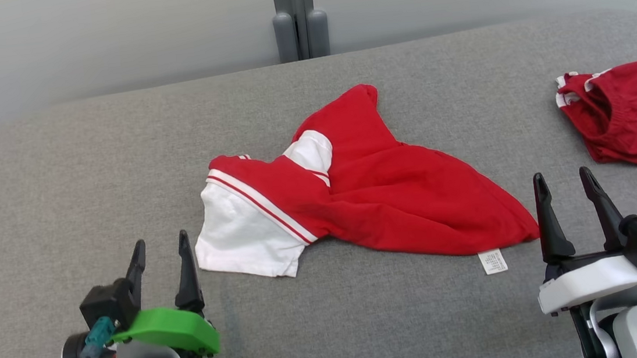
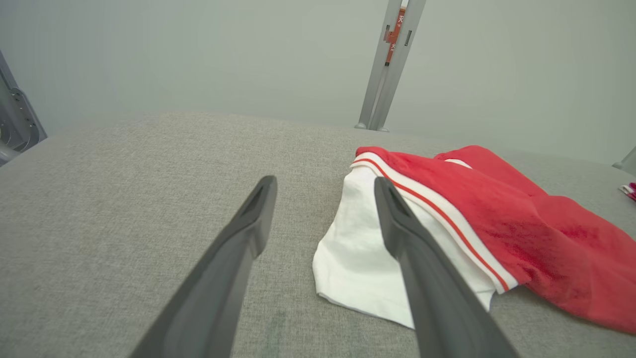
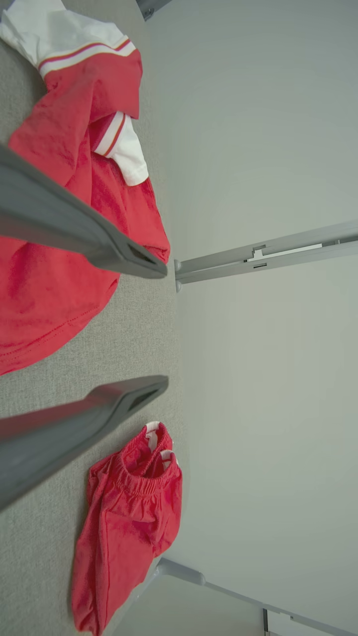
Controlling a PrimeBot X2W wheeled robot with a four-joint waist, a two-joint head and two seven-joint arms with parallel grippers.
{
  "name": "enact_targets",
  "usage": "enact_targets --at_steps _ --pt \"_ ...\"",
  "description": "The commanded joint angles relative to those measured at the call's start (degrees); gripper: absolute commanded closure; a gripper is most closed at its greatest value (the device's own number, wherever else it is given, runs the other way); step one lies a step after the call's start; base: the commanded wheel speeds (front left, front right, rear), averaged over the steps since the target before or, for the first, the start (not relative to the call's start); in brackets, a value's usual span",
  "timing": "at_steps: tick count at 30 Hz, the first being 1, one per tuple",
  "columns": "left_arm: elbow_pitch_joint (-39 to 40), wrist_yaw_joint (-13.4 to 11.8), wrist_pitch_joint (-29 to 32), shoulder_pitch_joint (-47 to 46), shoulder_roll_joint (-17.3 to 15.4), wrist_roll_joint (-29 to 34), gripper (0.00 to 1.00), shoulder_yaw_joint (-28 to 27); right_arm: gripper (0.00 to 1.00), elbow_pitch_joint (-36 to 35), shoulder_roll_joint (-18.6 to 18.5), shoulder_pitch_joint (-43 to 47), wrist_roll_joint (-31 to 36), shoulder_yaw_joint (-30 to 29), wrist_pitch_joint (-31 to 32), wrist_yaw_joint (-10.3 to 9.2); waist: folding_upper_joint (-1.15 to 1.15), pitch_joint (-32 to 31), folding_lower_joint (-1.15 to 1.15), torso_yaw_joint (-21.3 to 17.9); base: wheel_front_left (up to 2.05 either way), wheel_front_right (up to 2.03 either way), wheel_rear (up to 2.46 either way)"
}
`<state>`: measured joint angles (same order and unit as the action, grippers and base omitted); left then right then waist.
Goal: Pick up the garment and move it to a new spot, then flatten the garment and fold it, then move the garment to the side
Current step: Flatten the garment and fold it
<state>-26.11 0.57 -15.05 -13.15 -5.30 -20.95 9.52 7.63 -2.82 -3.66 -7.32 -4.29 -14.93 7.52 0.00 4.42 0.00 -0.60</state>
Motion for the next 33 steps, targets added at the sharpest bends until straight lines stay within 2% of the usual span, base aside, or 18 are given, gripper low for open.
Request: enact_targets --at_steps 1,13,28,33 --pt "1.0 -0.2 -0.1 2.0 0.5 0.5 0.00 -0.3 0.00 0.4 -0.2 1.0 -0.5 0.2 -0.2 -0.06 0.00 -2.6 0.00 2.1 0.00 0.00 0.00" --pt "4.8 -0.8 -0.2 8.6 2.2 1.8 0.00 -0.7 0.00 2.0 -0.2 1.3 -1.7 4.7 -0.3 -0.06 0.00 -4.0 0.00 1.0 0.00 0.00 0.00" --pt "5.3 -0.9 -0.2 8.1 2.4 2.5 0.00 -0.9 0.00 3.2 -0.1 0.2 -1.5 4.9 -0.3 -0.06 0.00 -3.2 0.00 0.8 0.00 0.00 0.00" --pt "2.8 -1.5 -0.1 5.5 2.3 3.0 0.00 -0.3 0.00 3.2 -0.1 -0.1 -1.6 5.0 -0.3 -0.06 0.00 -2.1 0.00 0.8 0.00 0.00 0.00"
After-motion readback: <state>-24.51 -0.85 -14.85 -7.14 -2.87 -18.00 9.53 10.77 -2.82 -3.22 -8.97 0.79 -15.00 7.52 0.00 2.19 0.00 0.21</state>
